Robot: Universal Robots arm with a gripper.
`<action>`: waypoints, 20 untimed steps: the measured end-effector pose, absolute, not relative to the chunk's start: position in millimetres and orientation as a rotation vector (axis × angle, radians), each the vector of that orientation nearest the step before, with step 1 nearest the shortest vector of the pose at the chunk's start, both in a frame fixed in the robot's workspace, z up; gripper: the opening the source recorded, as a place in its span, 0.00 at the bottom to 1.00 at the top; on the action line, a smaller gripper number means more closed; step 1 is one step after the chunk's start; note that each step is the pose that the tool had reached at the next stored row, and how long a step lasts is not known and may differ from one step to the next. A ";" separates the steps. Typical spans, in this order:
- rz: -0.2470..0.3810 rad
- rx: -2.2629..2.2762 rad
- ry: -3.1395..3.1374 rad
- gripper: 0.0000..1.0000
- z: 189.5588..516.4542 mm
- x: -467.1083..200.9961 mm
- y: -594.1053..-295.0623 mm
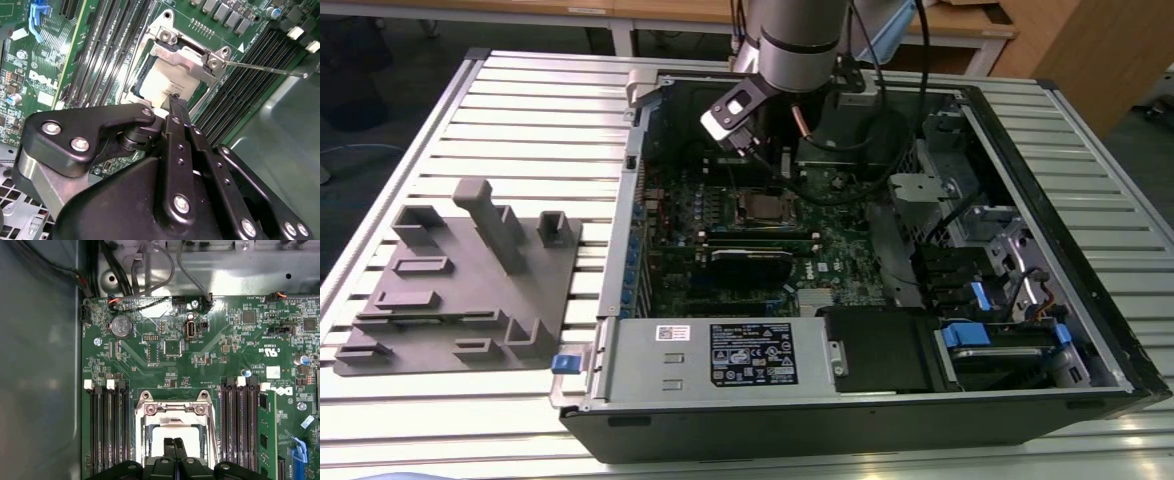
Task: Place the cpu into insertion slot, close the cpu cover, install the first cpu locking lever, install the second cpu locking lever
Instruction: 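Close the cpu cover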
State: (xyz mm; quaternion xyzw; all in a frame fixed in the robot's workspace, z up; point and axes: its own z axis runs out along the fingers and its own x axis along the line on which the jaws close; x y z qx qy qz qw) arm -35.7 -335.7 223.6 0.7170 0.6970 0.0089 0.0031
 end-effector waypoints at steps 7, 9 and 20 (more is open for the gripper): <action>0.028 2.248 2.185 0.11 223.3 -36.5 -335.7; 0.028 2.248 2.186 0.11 223.3 -36.6 -335.7; 0.029 2.248 2.185 0.11 223.1 -38.9 -335.7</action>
